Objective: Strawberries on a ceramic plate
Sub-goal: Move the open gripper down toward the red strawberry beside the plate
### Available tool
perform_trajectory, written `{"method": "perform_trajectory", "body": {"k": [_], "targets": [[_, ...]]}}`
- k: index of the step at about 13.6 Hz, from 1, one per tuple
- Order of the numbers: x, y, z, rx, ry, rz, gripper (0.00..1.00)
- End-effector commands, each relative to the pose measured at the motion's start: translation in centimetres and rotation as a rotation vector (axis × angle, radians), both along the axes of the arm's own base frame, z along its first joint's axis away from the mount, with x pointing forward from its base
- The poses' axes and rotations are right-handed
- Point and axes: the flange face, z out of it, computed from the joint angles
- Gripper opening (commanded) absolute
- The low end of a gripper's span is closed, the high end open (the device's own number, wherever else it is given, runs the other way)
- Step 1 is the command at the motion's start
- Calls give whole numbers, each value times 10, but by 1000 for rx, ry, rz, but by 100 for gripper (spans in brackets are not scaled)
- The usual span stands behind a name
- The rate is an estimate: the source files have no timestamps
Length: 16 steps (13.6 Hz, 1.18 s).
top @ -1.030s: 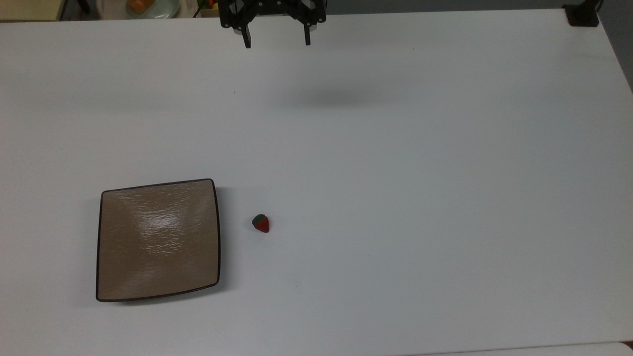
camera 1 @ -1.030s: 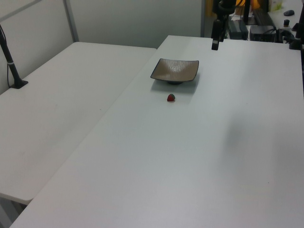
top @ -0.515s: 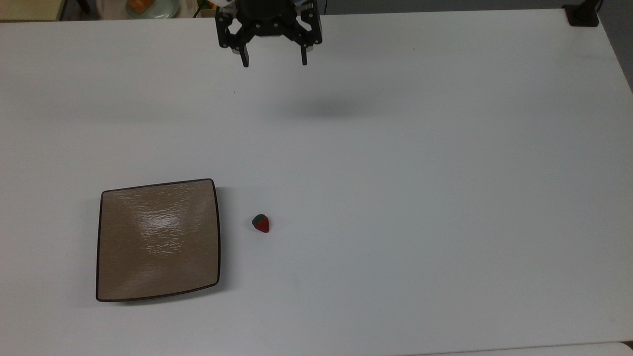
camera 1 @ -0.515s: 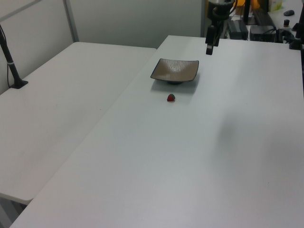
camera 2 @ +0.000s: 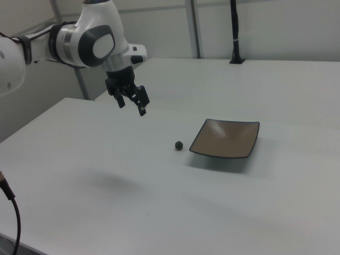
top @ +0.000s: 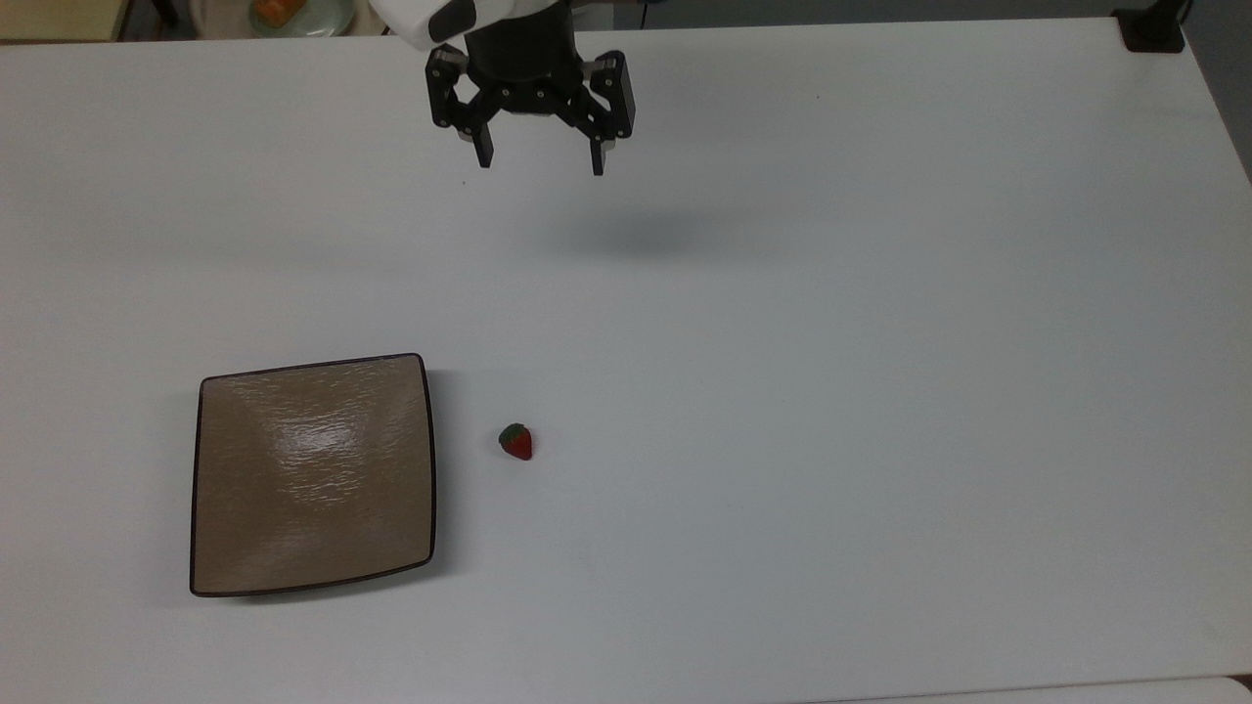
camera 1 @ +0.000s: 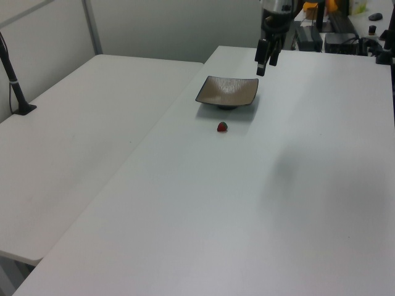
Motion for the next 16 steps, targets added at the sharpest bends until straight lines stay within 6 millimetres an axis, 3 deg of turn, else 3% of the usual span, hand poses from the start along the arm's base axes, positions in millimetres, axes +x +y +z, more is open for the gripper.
{"method": "perform_trajectory", "body": {"k": [1,5,8,16], "targets": [[18,-1,-10,26,-53,-146,100],[39,-2,-33,49,-107,-277,100],[57,-2,-62,18,-159,-330,100],[71,2,-118,-50,-207,-403,100]]}}
